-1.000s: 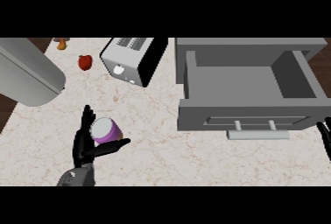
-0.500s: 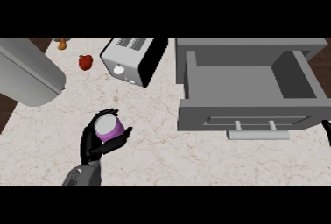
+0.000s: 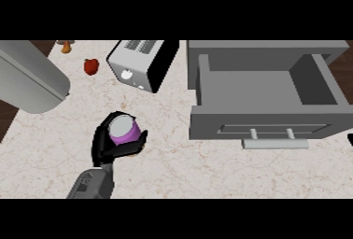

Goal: Pick up the can, place it into the drawer and close the drawer

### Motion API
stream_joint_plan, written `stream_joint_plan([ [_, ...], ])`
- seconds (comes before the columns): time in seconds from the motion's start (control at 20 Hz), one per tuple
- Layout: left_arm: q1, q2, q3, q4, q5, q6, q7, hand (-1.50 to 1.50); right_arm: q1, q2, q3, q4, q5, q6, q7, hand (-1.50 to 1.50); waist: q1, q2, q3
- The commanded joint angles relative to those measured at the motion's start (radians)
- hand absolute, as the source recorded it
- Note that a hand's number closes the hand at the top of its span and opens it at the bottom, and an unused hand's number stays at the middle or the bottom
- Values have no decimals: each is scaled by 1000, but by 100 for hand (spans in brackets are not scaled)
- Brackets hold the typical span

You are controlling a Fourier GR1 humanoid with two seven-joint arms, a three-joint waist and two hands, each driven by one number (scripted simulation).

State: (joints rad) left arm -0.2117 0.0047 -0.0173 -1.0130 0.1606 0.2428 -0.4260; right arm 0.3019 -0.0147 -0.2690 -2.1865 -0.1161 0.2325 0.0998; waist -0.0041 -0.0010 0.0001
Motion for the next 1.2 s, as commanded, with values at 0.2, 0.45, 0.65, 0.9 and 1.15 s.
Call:
stream_joint_plan([
  [0.2,2,118,58,-93,52,-132,52,150,37,14,-6,-3,1,13,-46,-150,0,0,0],
  [0.45,-38,124,49,-153,46,-139,138,150,39,14,-14,35,-9,25,-68,-150,-1,0,0],
  [0.65,-117,127,2,-258,11,-96,280,150,10,-21,-21,-40,-57,-1,45,-150,-1,-1,0],
  [0.9,-131,111,-41,-358,-38,-76,340,150,-28,14,-4,46,9,-31,-36,-150,2,0,0],
  [1.15,-264,68,-66,-368,-76,-21,459,150,4,6,-13,-86,-27,-37,66,-150,-3,0,0],
])
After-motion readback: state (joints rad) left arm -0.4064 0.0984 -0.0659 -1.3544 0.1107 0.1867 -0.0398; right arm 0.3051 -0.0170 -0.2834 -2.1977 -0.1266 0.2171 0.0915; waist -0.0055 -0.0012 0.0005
